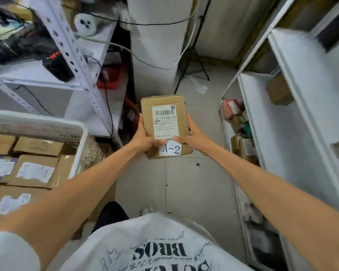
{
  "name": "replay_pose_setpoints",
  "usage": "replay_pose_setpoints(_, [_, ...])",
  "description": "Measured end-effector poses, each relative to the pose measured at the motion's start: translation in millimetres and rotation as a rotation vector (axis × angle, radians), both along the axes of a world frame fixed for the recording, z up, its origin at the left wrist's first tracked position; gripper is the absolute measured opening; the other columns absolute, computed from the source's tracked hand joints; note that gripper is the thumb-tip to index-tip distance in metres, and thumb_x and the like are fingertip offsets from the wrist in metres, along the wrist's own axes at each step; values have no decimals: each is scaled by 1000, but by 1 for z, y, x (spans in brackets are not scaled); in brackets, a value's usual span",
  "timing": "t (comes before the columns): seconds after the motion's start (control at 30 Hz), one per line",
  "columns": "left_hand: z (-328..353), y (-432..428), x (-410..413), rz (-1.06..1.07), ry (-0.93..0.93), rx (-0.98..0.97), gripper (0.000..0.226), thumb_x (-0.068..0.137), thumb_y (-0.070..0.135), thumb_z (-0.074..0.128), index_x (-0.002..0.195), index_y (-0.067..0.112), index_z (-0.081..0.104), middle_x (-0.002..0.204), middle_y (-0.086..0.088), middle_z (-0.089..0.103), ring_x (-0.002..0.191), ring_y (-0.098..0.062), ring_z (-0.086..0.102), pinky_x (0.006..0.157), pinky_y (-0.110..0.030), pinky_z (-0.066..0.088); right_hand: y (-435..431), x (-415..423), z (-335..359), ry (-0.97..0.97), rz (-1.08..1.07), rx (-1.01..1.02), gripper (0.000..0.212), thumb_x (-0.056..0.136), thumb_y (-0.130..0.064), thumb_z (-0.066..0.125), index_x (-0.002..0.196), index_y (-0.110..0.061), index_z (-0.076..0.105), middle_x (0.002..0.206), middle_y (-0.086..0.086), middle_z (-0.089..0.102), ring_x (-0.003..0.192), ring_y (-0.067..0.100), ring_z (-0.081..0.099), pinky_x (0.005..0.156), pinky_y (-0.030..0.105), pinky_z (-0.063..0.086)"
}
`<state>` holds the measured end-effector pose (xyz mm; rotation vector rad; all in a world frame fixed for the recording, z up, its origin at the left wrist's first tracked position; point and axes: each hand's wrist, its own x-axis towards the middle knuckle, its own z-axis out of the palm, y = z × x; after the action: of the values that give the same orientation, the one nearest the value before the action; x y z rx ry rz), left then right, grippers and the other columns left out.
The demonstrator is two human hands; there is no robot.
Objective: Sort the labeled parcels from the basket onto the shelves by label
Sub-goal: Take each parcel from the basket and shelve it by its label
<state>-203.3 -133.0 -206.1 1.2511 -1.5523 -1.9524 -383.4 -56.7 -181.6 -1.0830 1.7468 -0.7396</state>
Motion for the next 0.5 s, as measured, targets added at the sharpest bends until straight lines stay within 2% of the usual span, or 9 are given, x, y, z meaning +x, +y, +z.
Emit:
replay_pose_setpoints(0.1, [21,-13,-60,-133,51,-27,117,62,-14,79,149,24,12,128,1,59,117,-14,57,101,-39,47,20,-42,22,52,-150,-41,107,79,-26,77,153,-36,1,150,-6,41,133,17,42,110,48,38])
replay_pose_setpoints(0.13, [29,-18,-81,-192,67,-46,118,60,-13,81,148,27,14,127,2,60,118,-15,58,101,-42,48,27,-56,29,67,-210,-65,106,79,-26,77,153,-35,1,150,-6,40,134,17,41,109,48,39])
replay_pose_setpoints(0.2, [45,-25,-125,-306,99,-94,113,59,-12,81,145,29,20,126,0,60,117,-18,59,96,-45,51,40,-87,46,83,-312,-136,103,81,-20,76,153,-34,5,151,-5,38,132,11,40,106,38,41])
replay_pose_setpoints(0.27, [63,-26,-170,-400,130,-116,108,63,-13,79,143,30,21,125,-1,60,114,-20,61,87,-40,56,53,-116,64,103,-393,-202,98,82,-18,76,152,-34,9,151,-4,38,130,8,40,102,32,42])
replay_pose_setpoints(0.4, [95,-20,-258,-563,178,-134,118,67,-14,75,150,31,4,117,3,59,106,-15,62,71,-27,59,77,-172,85,135,-598,-272,94,81,-18,76,151,-34,16,148,-5,43,126,9,44,93,27,47])
replay_pose_setpoints(0.47, [107,-18,-300,-649,178,-106,112,69,-16,72,148,26,5,110,6,59,100,-13,63,65,-22,58,86,-200,92,163,-707,-272,97,79,-19,77,151,-36,15,147,-7,44,129,13,44,99,35,43])
replay_pose_setpoints(0.5, [109,-19,-321,-696,181,-102,103,69,-16,72,143,26,14,109,5,60,101,-15,64,64,-22,58,90,-214,93,162,-763,-279,95,79,-19,78,150,-38,17,145,-10,45,129,13,43,99,35,40])
